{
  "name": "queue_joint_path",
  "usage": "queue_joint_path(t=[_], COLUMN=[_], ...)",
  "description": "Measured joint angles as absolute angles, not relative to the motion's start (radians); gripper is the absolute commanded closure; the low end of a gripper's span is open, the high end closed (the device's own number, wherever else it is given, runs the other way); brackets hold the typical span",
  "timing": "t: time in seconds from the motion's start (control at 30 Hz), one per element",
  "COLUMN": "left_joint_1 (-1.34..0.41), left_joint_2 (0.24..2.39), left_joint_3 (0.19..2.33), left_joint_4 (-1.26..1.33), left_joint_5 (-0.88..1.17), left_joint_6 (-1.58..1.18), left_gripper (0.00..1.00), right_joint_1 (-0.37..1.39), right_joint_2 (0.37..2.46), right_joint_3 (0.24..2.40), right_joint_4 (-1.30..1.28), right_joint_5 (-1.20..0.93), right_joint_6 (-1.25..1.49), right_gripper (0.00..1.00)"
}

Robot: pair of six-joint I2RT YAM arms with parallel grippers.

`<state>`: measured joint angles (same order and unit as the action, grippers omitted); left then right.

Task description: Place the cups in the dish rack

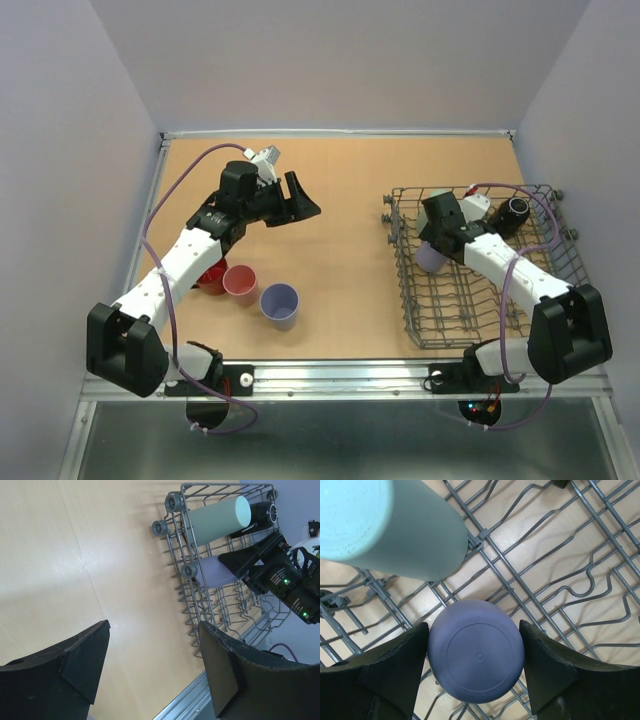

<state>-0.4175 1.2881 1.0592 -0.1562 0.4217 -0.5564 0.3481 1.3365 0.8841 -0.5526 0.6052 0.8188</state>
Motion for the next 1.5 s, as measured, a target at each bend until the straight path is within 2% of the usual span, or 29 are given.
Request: queue_joint_path(t=[0.47,0.53,0.6,0.63,0.7,0.73,0.83,0.9,0.93,1.0,1.03,1.1,1.13,1.5], left_joint_1=[-0.418,-0.418,-0.418,-0.418,-0.418,-0.418,-0.418,-0.418,-0.418,-0.418,-0.418,-0.418,-0.418,-0.418], left_joint_2=[1.288,1.288,1.288,1.288,1.288,1.288,1.288,1.288,1.288,1.287,1.287,1.287,1.286,1.262], left_joint_3=[1.059,1.059,1.059,1.059,1.059,1.059,1.059,1.059,1.059,1.059,1.059,1.059,1.059,1.059], left_joint_4=[-0.163,-0.163,-0.163,-0.163,-0.163,-0.163,-0.163,-0.163,-0.163,-0.163,-0.163,-0.163,-0.163,-0.173], left_joint_5=[0.421,0.421,0.421,0.421,0.421,0.421,0.421,0.420,0.420,0.420,0.420,0.420,0.421,0.418], left_joint_6=[-0.550,-0.550,-0.550,-0.550,-0.550,-0.550,-0.550,-0.550,-0.550,-0.550,-0.550,-0.550,-0.550,-0.546], left_gripper=[0.19,0.19,0.19,0.19,0.19,0.19,0.19,0.19,0.19,0.19,0.19,0.19,0.19,0.19], right_joint_1=[0.348,0.348,0.348,0.348,0.348,0.348,0.348,0.348,0.348,0.348,0.348,0.348,0.348,0.355], right_joint_2=[1.364,1.368,1.375,1.379,1.383,1.382,1.378,1.369,1.366,1.356,1.354,1.353,1.353,1.323], right_joint_3=[0.872,0.870,0.870,0.870,0.870,0.870,0.867,0.860,0.857,0.850,0.849,0.848,0.844,0.814], right_joint_4=[-0.464,-0.451,-0.437,-0.427,-0.417,-0.414,-0.410,-0.407,-0.405,-0.403,-0.403,-0.402,-0.403,-0.432], right_joint_5=[0.644,0.641,0.636,0.630,0.624,0.620,0.615,0.609,0.607,0.600,0.598,0.591,0.577,0.522], right_joint_6=[0.846,0.845,0.842,0.841,0.841,0.841,0.835,0.833,0.833,0.830,0.830,0.825,0.826,0.823], right_gripper=[1.00,0.97,0.90,0.77,0.68,0.58,0.48,0.46,0.37,0.27,0.16,0.04,0.00,0.00])
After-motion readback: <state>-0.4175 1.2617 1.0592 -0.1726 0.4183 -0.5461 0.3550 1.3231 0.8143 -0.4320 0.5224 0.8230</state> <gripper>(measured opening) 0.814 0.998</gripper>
